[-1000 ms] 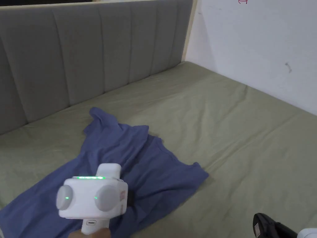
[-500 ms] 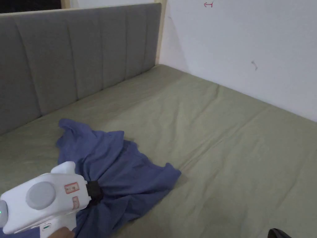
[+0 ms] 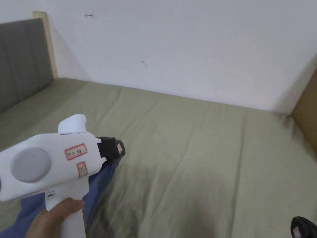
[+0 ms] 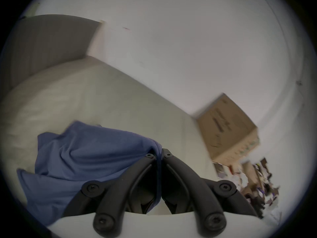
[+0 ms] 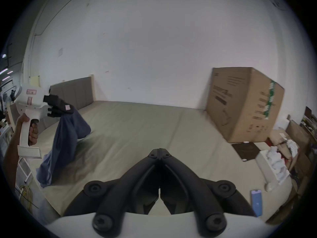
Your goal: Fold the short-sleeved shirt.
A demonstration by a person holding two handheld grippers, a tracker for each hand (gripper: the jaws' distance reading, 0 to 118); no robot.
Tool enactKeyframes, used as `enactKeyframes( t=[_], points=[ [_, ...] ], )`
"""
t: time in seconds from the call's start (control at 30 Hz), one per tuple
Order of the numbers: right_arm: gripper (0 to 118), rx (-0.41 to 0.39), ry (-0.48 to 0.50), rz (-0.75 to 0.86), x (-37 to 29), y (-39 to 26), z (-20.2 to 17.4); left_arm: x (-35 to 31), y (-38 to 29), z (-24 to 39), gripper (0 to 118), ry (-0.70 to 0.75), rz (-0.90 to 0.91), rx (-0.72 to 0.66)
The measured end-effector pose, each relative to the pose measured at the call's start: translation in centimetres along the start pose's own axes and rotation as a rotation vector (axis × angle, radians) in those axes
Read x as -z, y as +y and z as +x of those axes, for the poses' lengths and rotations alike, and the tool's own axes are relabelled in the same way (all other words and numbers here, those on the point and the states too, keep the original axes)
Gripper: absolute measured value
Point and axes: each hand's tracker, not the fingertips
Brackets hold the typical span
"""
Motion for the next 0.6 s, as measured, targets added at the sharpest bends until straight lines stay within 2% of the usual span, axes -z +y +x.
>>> enactKeyframes(
  t=[0.1,0.27,0.37,0.5,0.6],
  points=[
    [0,-0.013,-0.096,0.008,-2.4,-0.4,2.6,2.4,-2.3,6.8,2,-0.156,-0.067,0.054],
    [0,0.055,-0.182,0.009,-5.4,-1.5,6.4,4.2,-8.3,16.5,2,-0.350,-0.199,0.255],
    [0,0.080,-0.230,-0.004,-6.4,-2.3,8.0,5.1,-13.4,19.8,2,-0.398,-0.302,0.345],
    [0,0.126,-0.255,-0.030,-7.0,-3.3,9.4,7.3,-20.9,20.7,2,-0.423,-0.469,0.415],
    [0,0.139,-0.268,-0.068,-6.8,-4.3,10.1,9.8,-25.9,18.8,2,-0.329,-0.640,0.420]
  ],
)
